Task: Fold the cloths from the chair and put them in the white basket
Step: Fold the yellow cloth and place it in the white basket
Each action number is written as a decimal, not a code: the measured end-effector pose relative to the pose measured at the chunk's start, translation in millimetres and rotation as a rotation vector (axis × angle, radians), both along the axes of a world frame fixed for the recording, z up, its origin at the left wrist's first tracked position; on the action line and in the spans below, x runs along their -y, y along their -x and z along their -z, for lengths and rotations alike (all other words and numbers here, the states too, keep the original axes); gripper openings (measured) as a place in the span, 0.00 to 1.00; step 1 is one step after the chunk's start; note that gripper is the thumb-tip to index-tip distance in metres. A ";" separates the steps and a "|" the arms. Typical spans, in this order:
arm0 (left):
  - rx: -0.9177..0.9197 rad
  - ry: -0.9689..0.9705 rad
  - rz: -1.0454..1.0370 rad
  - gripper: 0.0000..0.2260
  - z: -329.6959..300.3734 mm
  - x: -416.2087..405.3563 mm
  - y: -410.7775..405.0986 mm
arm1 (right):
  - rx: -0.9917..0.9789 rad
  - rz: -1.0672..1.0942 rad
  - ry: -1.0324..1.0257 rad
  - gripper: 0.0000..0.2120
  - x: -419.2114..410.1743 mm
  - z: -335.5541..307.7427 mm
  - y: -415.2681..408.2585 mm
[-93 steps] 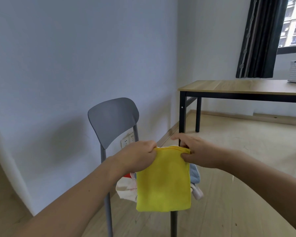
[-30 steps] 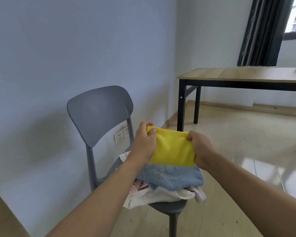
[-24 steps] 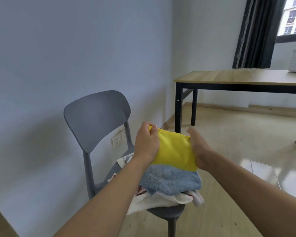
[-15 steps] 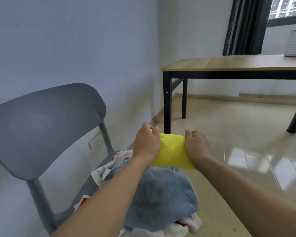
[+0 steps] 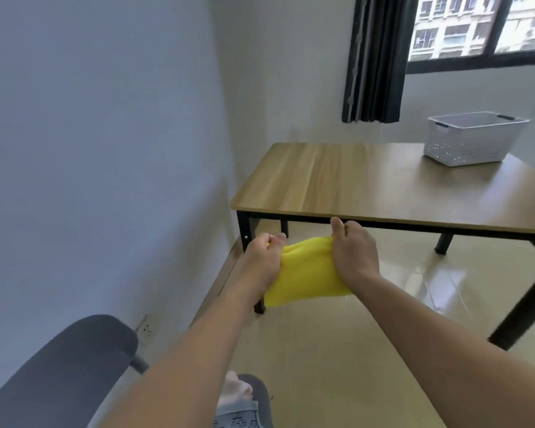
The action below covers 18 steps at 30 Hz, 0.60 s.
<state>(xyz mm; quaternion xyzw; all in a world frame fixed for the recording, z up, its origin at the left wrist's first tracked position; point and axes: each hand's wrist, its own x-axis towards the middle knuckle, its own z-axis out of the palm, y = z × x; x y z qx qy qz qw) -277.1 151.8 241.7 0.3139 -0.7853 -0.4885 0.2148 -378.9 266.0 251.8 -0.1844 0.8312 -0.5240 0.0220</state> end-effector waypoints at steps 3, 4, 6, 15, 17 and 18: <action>-0.006 -0.089 0.136 0.17 -111.2 -24.6 15.8 | -0.034 -0.030 -0.032 0.20 -33.5 -116.6 21.0; -0.012 -0.095 0.162 0.15 -145.2 -36.3 18.8 | -0.046 -0.031 -0.034 0.19 -47.2 -149.0 24.6; 0.035 -0.069 0.210 0.13 -201.8 -59.5 24.2 | -0.045 -0.022 -0.036 0.18 -80.1 -199.8 25.0; 0.363 0.236 0.402 0.21 -292.3 -136.7 95.7 | -0.005 -0.061 0.082 0.18 -173.9 -283.8 76.2; 0.354 0.257 0.358 0.24 -295.4 -146.9 121.0 | 0.008 -0.093 0.081 0.17 -179.0 -287.3 100.8; 0.356 0.248 0.347 0.27 -295.7 -149.8 134.7 | 0.010 -0.108 0.080 0.16 -179.5 -287.1 115.1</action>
